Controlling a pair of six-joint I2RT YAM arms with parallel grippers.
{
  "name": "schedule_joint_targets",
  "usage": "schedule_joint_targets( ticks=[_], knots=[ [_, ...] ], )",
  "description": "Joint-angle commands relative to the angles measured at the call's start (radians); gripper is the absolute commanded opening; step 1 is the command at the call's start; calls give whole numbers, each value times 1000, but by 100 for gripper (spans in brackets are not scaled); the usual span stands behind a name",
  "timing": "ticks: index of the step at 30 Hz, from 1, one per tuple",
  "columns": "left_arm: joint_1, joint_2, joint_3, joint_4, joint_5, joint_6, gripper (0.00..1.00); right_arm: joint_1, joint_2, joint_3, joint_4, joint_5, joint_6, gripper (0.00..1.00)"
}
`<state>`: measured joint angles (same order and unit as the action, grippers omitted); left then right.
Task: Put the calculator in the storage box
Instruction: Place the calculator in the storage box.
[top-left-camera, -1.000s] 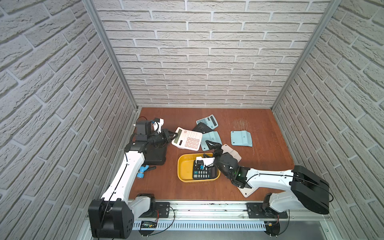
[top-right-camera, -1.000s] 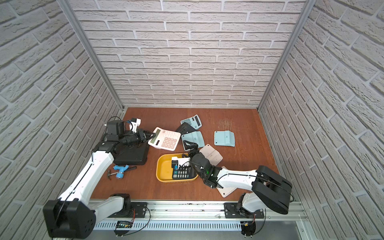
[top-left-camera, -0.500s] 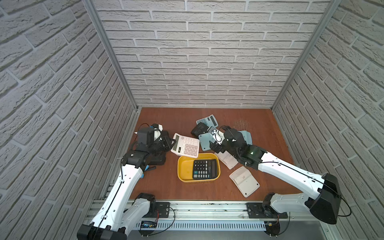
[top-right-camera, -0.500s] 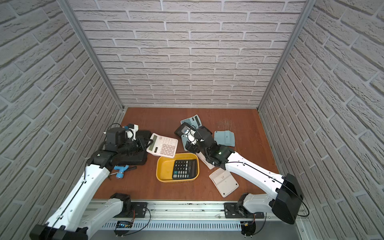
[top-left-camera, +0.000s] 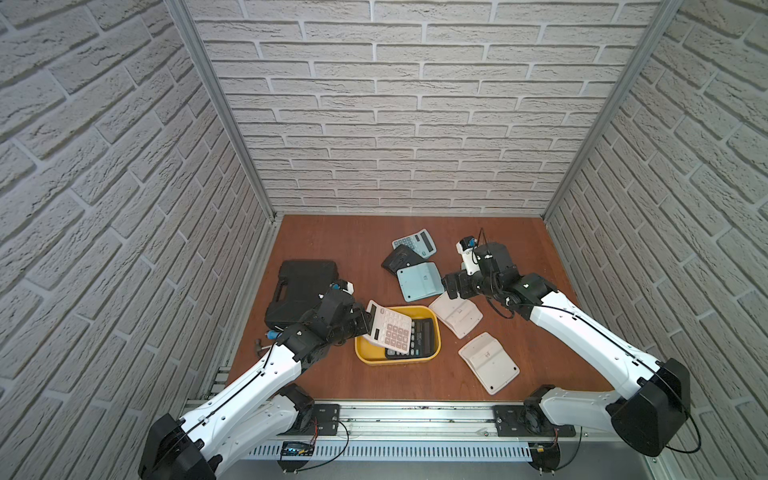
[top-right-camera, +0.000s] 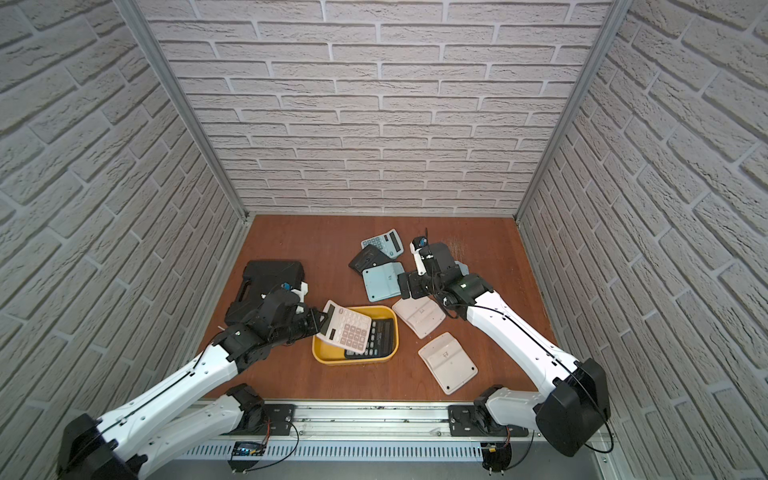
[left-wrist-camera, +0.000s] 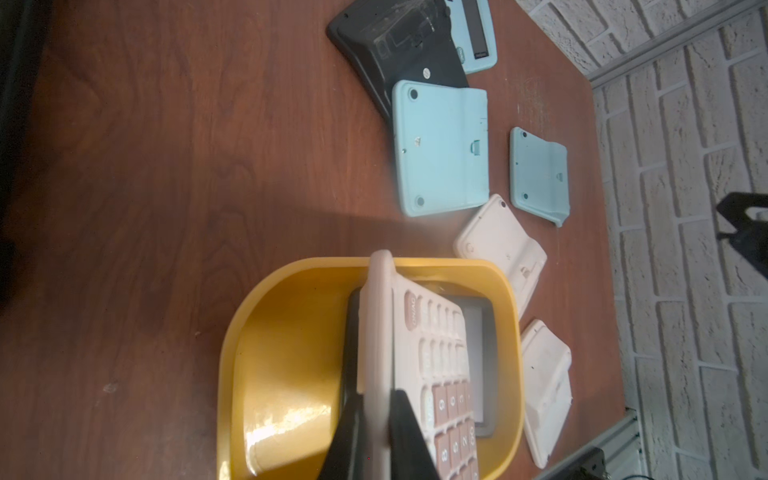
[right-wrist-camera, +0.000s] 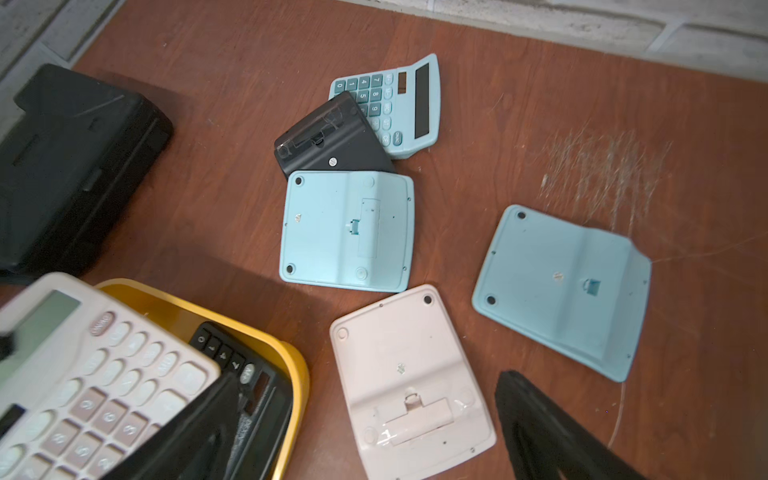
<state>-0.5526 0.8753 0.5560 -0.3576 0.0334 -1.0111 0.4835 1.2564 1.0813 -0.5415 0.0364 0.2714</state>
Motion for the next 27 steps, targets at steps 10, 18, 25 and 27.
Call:
schedule_joint_targets(
  ticks=[10,18,25,27],
  knots=[
    [-21,-100,-177,199,-119,-78,0,-67,-46,-105,101,-201,113,99],
    [-22,-143,-161,84,-147,-86,41,-126,-10,-113,63,-255,140,99],
    [-15,-160,-63,-92,-199,-47,66,-188,-5,-161,52,-304,157,100],
    [-11,-124,-11,-142,-214,-18,72,-215,-4,-174,54,-317,155,100]
  ],
)
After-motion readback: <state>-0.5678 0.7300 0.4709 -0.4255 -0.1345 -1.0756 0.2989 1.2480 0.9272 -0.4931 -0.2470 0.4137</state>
